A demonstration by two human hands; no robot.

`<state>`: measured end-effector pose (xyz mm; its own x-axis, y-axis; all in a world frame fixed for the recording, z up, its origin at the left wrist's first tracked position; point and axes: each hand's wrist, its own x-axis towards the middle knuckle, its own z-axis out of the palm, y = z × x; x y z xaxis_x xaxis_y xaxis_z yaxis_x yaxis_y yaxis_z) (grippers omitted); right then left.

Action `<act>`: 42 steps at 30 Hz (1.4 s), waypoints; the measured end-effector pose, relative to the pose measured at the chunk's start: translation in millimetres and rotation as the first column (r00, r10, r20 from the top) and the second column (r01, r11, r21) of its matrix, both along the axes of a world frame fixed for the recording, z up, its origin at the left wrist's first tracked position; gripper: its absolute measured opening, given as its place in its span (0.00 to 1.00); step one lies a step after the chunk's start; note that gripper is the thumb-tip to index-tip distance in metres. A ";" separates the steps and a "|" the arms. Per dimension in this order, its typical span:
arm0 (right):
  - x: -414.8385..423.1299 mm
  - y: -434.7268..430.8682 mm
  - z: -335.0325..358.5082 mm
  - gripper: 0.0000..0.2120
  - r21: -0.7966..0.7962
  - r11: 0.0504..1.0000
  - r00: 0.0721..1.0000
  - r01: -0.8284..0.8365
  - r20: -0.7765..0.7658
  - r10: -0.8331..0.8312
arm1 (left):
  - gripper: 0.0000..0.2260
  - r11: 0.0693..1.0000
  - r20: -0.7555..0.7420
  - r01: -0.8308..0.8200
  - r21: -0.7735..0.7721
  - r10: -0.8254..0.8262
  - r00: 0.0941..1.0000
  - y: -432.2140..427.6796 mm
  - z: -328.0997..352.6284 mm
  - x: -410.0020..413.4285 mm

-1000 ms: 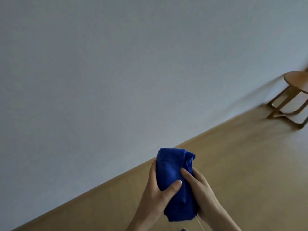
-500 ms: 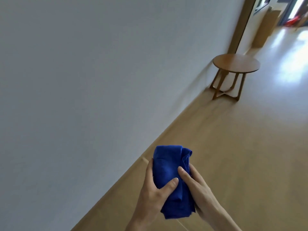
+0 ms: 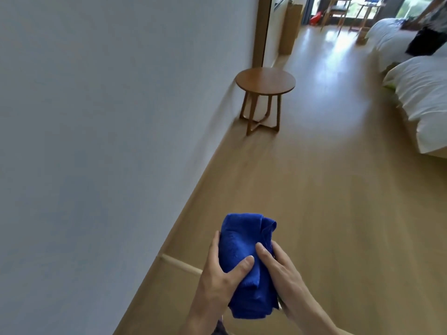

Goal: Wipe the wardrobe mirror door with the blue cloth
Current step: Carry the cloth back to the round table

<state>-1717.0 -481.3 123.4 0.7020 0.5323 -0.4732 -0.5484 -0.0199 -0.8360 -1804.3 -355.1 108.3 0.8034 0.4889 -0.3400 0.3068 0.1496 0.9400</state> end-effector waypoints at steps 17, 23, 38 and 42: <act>149.1 88.2 5.1 0.12 -0.104 0.976 0.976 0.193 0.123 -0.180 | 0.45 0.977 -0.002 0.214 0.001 -0.214 0.977 111.6 20.7 184.5; 215.9 89.6 -1.9 0.12 -0.093 0.973 0.974 0.213 0.095 -0.204 | 0.39 0.977 -0.052 0.213 0.002 -0.212 0.976 111.4 19.7 251.4; 464.5 57.9 9.6 0.10 -0.066 0.992 0.989 0.103 0.115 -0.095 | 0.31 0.984 -0.104 0.175 0.038 -0.171 0.980 78.2 39.8 485.3; 512.5 52.8 1.1 0.10 -0.092 0.984 0.985 0.153 0.101 -0.143 | 0.34 0.973 -0.124 0.227 0.050 -0.219 0.968 77.6 36.2 541.0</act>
<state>-1204.5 -428.5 124.5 0.8131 0.3727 -0.4472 -0.4711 -0.0300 -0.8816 -1263.3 -277.5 144.5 0.8511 0.3254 -0.4120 0.4337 0.0066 0.9010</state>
